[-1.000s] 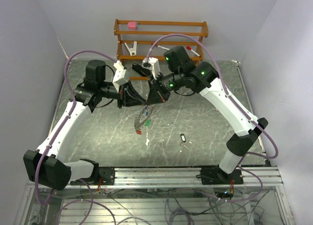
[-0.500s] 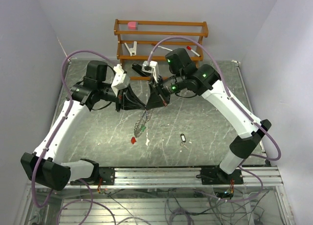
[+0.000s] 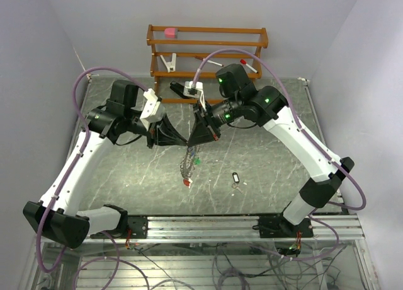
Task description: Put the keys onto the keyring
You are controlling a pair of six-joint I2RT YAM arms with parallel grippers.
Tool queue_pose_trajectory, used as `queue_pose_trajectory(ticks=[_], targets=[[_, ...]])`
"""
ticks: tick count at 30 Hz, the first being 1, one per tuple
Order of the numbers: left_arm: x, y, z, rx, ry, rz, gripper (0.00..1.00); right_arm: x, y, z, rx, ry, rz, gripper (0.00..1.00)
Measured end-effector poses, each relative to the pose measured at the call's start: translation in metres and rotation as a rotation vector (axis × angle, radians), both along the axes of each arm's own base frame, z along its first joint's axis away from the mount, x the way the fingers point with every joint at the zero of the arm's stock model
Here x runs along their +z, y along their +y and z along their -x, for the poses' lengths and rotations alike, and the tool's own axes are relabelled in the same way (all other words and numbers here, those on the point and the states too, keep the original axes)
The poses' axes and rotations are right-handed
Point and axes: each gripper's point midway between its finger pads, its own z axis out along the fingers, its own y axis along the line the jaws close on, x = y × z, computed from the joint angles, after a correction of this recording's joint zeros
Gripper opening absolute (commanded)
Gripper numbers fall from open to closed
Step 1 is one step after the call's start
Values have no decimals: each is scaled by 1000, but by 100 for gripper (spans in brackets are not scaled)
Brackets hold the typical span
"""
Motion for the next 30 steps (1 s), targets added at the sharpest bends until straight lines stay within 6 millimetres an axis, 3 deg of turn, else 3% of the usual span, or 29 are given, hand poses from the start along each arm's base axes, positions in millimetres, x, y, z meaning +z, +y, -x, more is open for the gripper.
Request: queue_pose_trajectory(ticks=[10,13,16,24,30], targets=[[1,0,-1,18,41,-15,7,0,0,-1,0,-15,-7,0],[1,0,-2,22,46,-16,7,1,-1,-2,-6,-23,-10,17],[2,-1,-3,32,62,-21,7,6,-1,-4,-19,-42,-24,26],[0,-3,-9,61,97,-34,7,40,-7,-14,-87,-172,-125,31],[0,-8,-19,99,150,-16,7,48,-32,-34,-269,-279,-169,35]])
